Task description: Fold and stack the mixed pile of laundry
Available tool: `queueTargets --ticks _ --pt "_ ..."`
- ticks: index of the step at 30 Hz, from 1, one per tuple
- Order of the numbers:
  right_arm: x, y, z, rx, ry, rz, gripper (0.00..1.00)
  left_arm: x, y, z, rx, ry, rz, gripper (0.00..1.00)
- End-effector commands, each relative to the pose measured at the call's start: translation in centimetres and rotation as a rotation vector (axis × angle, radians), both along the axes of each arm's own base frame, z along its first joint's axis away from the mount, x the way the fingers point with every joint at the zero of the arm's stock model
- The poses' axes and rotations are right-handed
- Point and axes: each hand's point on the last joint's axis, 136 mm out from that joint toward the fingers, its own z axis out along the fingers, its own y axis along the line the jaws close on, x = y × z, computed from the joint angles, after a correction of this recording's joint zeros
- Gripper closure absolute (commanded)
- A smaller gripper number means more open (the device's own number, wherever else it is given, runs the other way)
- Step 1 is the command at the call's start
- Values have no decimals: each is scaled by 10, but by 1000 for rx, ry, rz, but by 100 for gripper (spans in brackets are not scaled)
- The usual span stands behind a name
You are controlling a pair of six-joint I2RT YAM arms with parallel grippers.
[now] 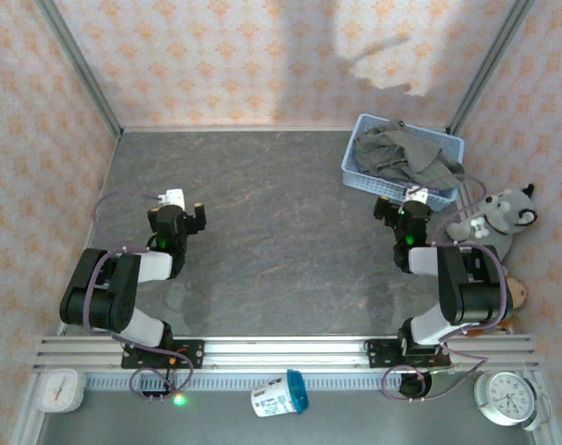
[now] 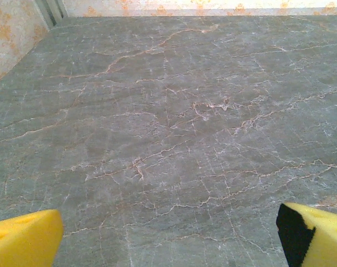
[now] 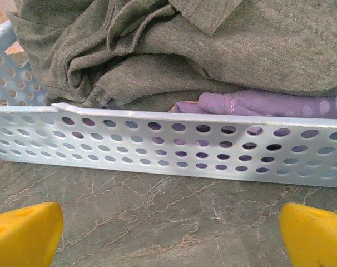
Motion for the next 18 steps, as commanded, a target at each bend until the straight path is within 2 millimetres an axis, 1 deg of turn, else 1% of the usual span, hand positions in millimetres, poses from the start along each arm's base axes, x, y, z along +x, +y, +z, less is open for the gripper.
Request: queueTargets --ticks 1,18 --pt "-2 -3 -3 -2 6 -22 1 7 1 8 -2 -20 -5 0" --pt "-3 -2 -1 -1 -5 -22 1 7 1 9 -2 -24 -2 0"
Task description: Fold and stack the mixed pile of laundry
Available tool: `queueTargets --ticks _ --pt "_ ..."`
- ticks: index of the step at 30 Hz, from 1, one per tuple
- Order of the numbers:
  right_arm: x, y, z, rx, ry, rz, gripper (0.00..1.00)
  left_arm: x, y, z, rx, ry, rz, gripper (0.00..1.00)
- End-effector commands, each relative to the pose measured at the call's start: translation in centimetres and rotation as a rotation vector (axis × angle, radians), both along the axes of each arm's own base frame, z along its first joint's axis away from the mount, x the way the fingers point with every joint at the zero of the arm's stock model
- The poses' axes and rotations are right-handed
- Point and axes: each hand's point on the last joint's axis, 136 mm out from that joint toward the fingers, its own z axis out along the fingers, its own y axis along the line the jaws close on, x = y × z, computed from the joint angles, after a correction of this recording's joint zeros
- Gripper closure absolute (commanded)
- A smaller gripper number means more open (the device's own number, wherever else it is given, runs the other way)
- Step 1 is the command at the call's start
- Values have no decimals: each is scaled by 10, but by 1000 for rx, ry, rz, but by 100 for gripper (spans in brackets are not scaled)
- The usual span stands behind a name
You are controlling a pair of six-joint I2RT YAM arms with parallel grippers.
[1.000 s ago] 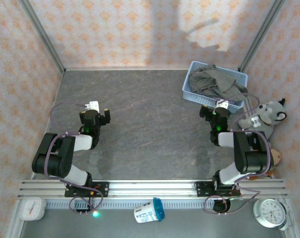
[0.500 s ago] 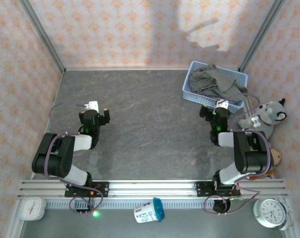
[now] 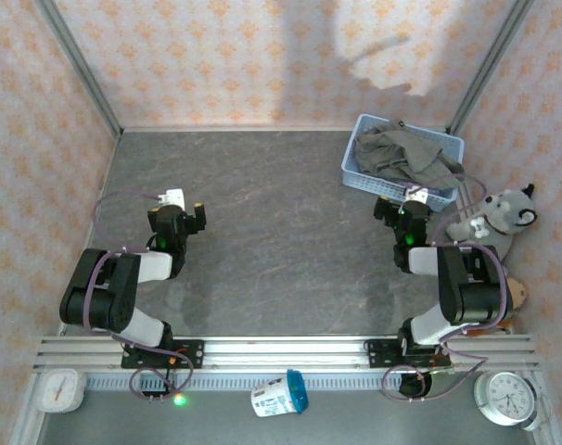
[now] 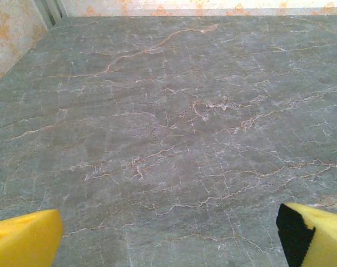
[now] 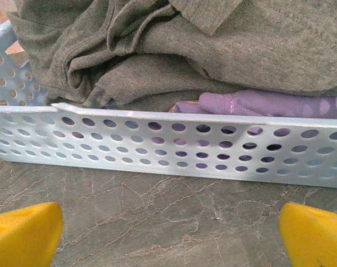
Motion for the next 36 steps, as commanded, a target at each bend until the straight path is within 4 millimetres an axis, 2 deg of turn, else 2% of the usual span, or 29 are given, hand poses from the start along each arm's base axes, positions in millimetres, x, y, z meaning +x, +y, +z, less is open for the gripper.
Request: queueTargets --ticks 1,9,16,19,21,23,25,29,31,36 --pt "-3 -3 2 0 0 -26 1 7 4 11 1 -23 15 0" --pt "-9 -3 35 16 32 -30 0 -2 17 48 2 -21 106 0" --pt "-26 -11 76 135 105 -146 1 -14 10 104 -67 30 135 0" --pt "-27 -12 87 211 170 -212 1 -19 4 113 -134 135 153 0" --pt "-30 -22 90 261 220 -322 1 -21 8 112 -176 194 216 0" --pt "-25 -14 90 260 297 -276 1 -19 7 107 -220 267 256 0" --pt "-18 -5 86 271 344 -226 1 -13 -5 95 -271 338 221 0" --pt "-7 9 73 273 454 -143 0 -1 -27 81 -385 350 187 0" --pt "0 20 67 274 517 -74 2 1 -36 77 -414 357 186 0" --pt "18 40 49 218 643 41 8 -3 -76 65 -400 443 129 0"
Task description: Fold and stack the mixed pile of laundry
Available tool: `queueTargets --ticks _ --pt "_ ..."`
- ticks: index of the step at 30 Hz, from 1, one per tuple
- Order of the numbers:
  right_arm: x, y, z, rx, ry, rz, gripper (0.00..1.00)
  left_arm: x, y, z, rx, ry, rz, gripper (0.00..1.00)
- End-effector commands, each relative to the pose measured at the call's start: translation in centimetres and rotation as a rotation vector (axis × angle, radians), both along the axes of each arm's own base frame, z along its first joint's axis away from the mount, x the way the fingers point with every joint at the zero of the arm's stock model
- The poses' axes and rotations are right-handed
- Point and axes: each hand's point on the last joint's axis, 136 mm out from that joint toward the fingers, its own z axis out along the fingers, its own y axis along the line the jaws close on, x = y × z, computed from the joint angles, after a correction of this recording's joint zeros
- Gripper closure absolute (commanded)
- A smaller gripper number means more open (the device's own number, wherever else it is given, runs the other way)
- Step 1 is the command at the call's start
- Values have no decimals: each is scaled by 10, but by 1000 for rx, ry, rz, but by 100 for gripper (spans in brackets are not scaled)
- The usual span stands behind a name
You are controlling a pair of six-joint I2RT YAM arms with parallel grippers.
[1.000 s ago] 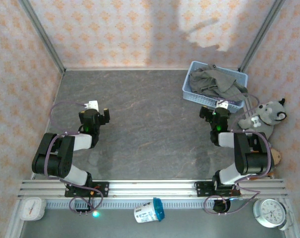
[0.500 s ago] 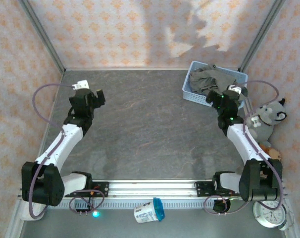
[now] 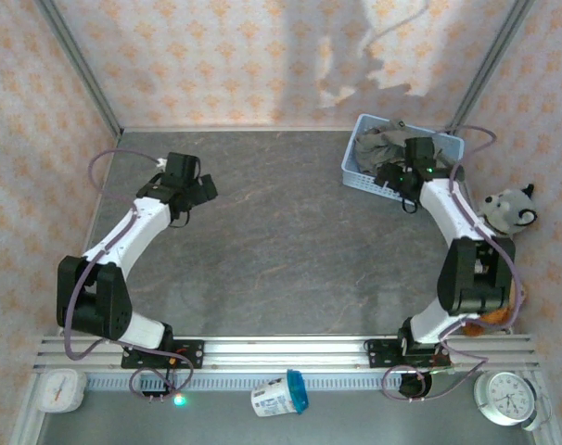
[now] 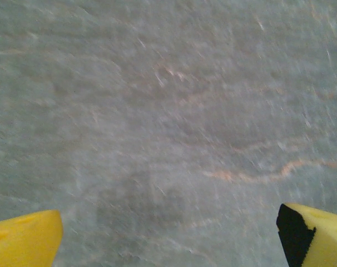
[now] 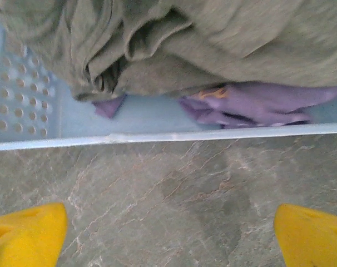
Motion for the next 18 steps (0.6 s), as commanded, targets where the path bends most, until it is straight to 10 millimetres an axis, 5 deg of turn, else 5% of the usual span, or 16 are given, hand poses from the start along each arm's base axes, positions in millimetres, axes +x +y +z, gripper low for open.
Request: queueTargets --ticks 1,8,18 --pt "-1 19 -9 -26 103 134 9 -8 -31 -3 -45 58 -25 0" --pt "36 12 -12 -240 148 230 18 -6 -68 -18 -163 66 -51 0" --pt "69 5 -47 -259 183 333 7 -17 -86 -28 -188 113 -125 0"
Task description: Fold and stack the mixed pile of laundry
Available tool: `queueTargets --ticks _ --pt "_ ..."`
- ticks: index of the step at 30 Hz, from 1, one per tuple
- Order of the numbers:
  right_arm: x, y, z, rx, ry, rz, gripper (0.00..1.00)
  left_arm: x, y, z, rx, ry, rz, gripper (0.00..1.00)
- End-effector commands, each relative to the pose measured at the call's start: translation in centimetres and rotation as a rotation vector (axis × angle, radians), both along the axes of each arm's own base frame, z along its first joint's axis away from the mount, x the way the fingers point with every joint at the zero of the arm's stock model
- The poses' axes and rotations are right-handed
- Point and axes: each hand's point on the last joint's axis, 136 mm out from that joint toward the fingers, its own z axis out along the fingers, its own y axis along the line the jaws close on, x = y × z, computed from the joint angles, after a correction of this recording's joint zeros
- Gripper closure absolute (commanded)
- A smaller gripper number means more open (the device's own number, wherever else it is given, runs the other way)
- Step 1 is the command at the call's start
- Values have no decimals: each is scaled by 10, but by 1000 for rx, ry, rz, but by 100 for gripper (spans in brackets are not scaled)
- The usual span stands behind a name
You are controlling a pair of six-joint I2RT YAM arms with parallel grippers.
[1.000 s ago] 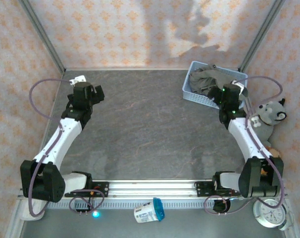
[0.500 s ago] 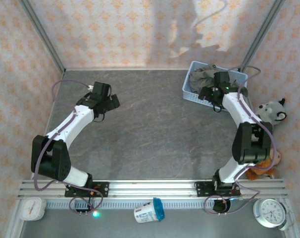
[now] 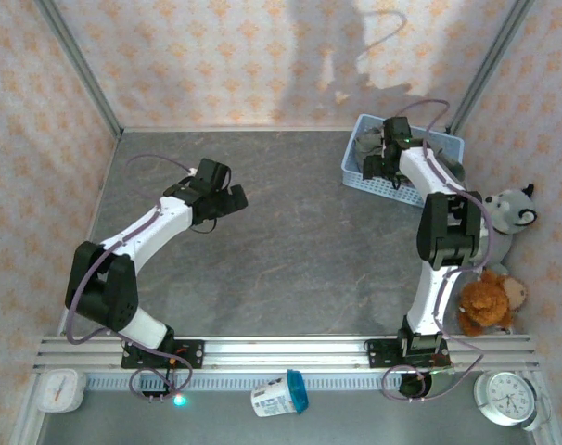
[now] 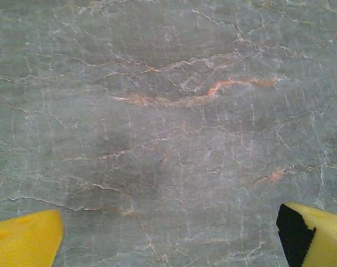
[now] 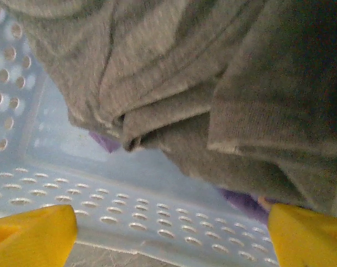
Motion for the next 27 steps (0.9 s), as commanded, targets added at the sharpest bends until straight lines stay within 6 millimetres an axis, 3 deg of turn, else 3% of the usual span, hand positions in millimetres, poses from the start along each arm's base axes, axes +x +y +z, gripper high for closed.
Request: queueTargets --ticks 1,6,15,21,27 --pt "-5 -5 -16 -29 61 45 4 -6 -9 -3 -34 18 -34 0" --pt "-31 19 -29 114 133 68 2 4 -16 6 -49 -1 -52 0" --pt "-76 73 -23 262 131 97 1 27 -44 15 -97 -7 -99 0" --pt "-95 107 -10 291 118 128 0 27 -58 17 -108 -11 -121 0" --pt "-112 120 -9 260 135 211 1 14 -55 10 -105 0 -105 0"
